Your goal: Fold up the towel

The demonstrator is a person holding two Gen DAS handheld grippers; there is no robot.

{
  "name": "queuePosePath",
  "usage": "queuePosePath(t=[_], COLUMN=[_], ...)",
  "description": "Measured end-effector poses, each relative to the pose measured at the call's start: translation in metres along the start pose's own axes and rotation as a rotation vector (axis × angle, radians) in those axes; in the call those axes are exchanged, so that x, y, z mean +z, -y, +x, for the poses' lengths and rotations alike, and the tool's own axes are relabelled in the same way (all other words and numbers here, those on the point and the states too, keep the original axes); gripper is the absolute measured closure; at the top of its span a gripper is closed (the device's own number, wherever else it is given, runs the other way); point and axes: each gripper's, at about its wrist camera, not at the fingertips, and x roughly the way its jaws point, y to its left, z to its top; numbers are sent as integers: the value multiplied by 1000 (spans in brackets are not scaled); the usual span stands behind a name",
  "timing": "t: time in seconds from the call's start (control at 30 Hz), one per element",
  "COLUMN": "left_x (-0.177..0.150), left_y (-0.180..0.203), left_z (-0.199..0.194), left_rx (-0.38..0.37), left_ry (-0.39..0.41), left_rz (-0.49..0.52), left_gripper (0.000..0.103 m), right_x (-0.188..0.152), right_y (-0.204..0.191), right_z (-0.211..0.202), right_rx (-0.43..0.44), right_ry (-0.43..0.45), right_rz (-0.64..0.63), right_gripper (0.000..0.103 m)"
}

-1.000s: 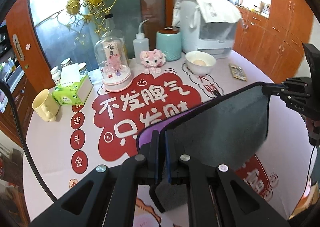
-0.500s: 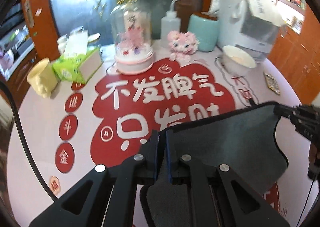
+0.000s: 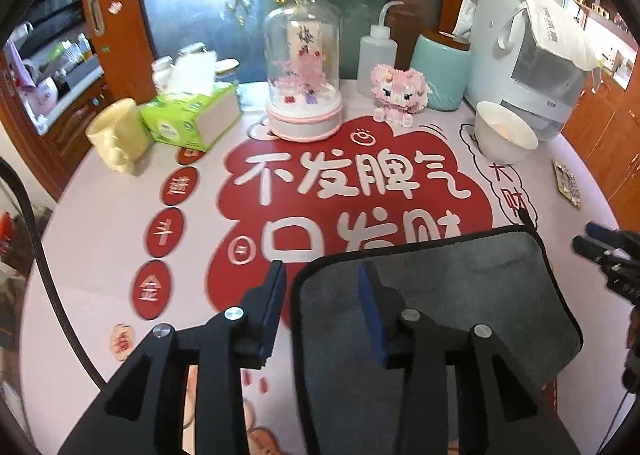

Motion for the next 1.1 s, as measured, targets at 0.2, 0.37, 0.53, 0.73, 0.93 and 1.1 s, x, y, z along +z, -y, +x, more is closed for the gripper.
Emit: queuePosePath(t=[0.2, 0.37, 0.53, 0.73, 0.93, 1.1], left_x=[-11, -34, -69, -111, -152, -185], left_y=[-8, -14, -18, -24, -26, -23], left_z=[-51, -105, -157, -215, -261, -285], left_rx=[13, -7, -13, -8, -19, -49], left_ry=[39, 73, 99, 123, 146, 129], left_rz=[-19, -23, -11, -7, 14, 14], left_gripper=[49, 48, 43, 42, 37, 37], right_x=[-5, -21, -50, -95, -141, -174], right_y=[1, -11, -29, -60, -86, -108], right_z=[-50, -96, -144, -194, -234, -253], right_rx=[-34, -58, -77, -161, -169, -174], right_ry=[62, 109, 136, 114, 121, 95], right_rz=[40, 52, 91, 142, 206, 242], right_gripper=[43, 38, 25, 12, 9, 8])
